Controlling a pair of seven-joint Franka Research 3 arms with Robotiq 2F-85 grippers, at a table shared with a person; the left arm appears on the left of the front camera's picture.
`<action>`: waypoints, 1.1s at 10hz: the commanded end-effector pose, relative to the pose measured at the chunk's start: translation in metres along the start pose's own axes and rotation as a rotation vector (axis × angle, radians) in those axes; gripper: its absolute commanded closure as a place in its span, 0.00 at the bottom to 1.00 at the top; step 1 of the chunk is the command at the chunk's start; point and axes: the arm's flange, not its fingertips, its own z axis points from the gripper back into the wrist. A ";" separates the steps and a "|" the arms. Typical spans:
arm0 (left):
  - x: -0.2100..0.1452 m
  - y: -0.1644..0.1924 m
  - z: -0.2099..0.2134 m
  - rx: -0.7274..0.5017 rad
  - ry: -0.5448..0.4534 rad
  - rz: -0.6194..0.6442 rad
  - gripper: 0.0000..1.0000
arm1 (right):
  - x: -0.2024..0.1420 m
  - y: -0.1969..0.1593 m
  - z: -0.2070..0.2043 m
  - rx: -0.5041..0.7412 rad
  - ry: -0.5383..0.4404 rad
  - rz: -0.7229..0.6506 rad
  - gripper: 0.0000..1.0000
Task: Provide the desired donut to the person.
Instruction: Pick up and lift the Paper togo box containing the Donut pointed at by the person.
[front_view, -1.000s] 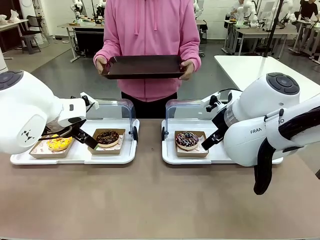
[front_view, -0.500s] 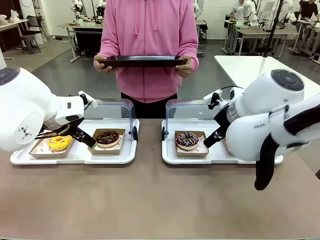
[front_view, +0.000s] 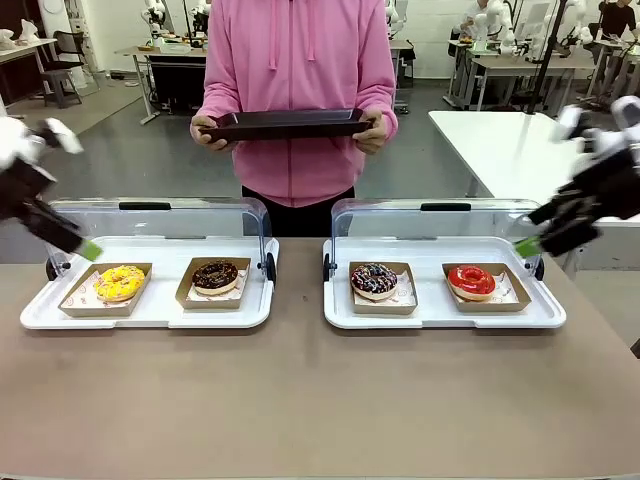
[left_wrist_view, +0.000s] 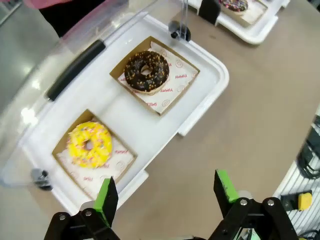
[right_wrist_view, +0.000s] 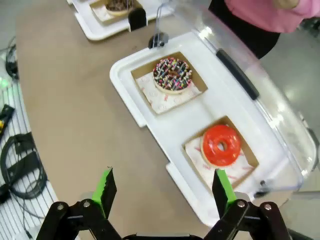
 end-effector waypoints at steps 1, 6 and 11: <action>-0.092 -0.028 0.015 -0.027 -0.081 -0.033 0.00 | -0.040 0.002 0.013 0.008 -0.050 0.015 0.00; -0.119 -0.007 0.033 -0.017 -0.259 -0.058 0.00 | -0.055 -0.017 0.020 0.056 -0.184 0.019 0.00; -0.112 -0.004 0.041 0.012 -0.348 -0.077 0.00 | -0.059 -0.014 0.021 0.046 -0.268 0.054 0.00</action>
